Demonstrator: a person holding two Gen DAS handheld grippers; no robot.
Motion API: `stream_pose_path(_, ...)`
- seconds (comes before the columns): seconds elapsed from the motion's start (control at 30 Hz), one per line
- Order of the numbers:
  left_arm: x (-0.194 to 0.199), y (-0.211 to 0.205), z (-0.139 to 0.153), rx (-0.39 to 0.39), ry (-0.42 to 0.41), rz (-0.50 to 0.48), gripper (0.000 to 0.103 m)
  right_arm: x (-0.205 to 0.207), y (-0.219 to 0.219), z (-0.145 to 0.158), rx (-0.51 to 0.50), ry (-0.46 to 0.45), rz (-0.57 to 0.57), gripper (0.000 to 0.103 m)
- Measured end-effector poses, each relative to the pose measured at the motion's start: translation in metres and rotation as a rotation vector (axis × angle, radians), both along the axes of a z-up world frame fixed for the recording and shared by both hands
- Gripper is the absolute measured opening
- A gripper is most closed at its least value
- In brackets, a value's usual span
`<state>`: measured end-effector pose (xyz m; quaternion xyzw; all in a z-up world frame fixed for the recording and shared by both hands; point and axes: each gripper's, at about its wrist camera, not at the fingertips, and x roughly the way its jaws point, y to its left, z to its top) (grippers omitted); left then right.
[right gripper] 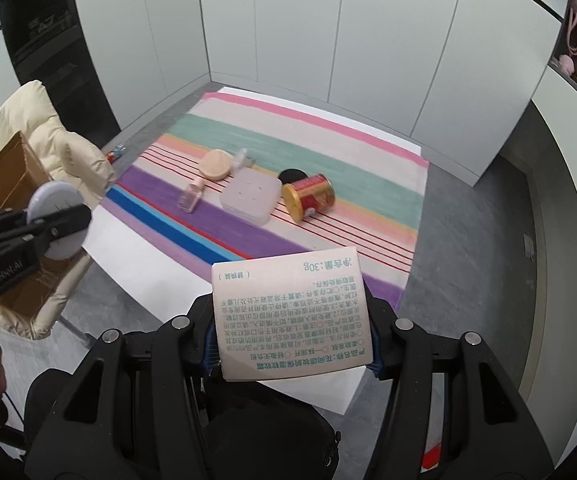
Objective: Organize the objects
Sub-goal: 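Lift both held objects and carry them toward the cardboard box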
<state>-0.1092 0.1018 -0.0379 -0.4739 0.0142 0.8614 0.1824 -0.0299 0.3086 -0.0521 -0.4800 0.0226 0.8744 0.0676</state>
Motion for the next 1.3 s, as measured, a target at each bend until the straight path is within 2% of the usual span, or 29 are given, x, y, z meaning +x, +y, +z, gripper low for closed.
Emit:
stream_pose_path(0.17, -0.002, -0.013, 0.005, 0.006, 0.032, 0.028, 0.016, -0.008, -0.005, 0.01, -0.039, 0.034, -0.016, 0.057)
stream_pose_path(0.3, -0.004, -0.025, 0.008, -0.017, 0.065, 0.039, 0.016, -0.018, -0.011, 0.02, -0.067, 0.074, -0.032, 0.057)
stream_pose_path(0.77, -0.007, -0.076, 0.013, -0.022, 0.107, 0.138, 0.016, -0.046, -0.061, 0.033, -0.038, 0.113, 0.087, 0.057)
stream_pose_path(1.3, -0.011, -0.131, 0.015, -0.02, 0.135, 0.23, 0.016, -0.073, -0.117, 0.031, -0.056, 0.124, 0.185, 0.057)
